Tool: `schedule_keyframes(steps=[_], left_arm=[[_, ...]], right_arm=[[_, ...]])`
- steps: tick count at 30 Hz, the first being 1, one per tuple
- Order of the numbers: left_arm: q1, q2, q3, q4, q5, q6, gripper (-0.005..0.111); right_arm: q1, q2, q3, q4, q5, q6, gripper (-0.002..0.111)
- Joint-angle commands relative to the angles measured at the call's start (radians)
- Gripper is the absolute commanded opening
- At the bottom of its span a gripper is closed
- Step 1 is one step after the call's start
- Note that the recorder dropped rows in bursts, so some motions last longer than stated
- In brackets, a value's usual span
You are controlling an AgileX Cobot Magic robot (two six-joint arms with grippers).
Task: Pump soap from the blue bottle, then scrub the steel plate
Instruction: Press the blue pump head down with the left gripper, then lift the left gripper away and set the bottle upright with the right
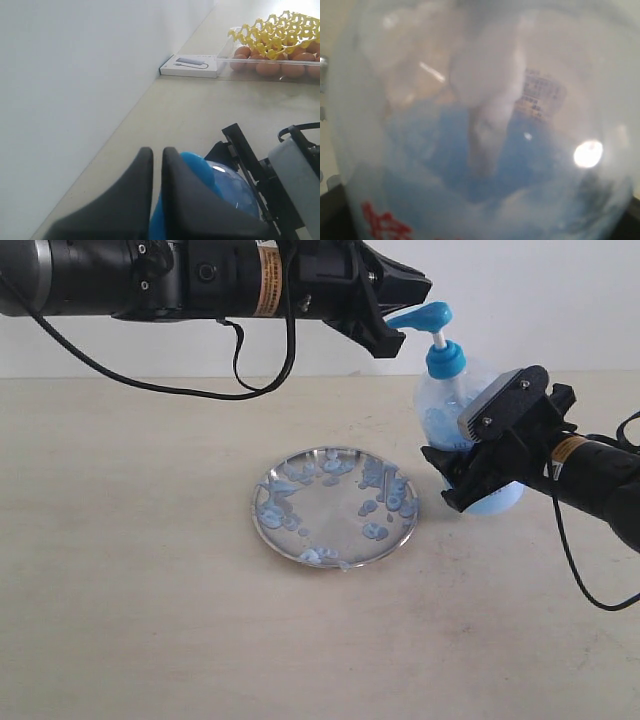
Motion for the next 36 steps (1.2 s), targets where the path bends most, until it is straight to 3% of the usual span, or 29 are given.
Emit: schedule_keyframes(steps=[1, 19, 36], left_arm=[[-0.003, -0.006, 0.004, -0.022, -0.022, 0.007, 0.004], [-0.011, 0.025, 0.004, -0.069, -0.044, 0.002, 0.004], [-0.011, 0.113, 0.004, 0.1, -0.091, -0.178, 0.004]], right_arm=[[-0.002, 0.018, 0.014, -0.02, 0.067, 0.012, 0.0], [-0.002, 0.018, 0.014, -0.022, 0.067, 0.016, 0.0], [-0.002, 0.018, 0.014, -0.024, 0.067, 0.022, 0.0]])
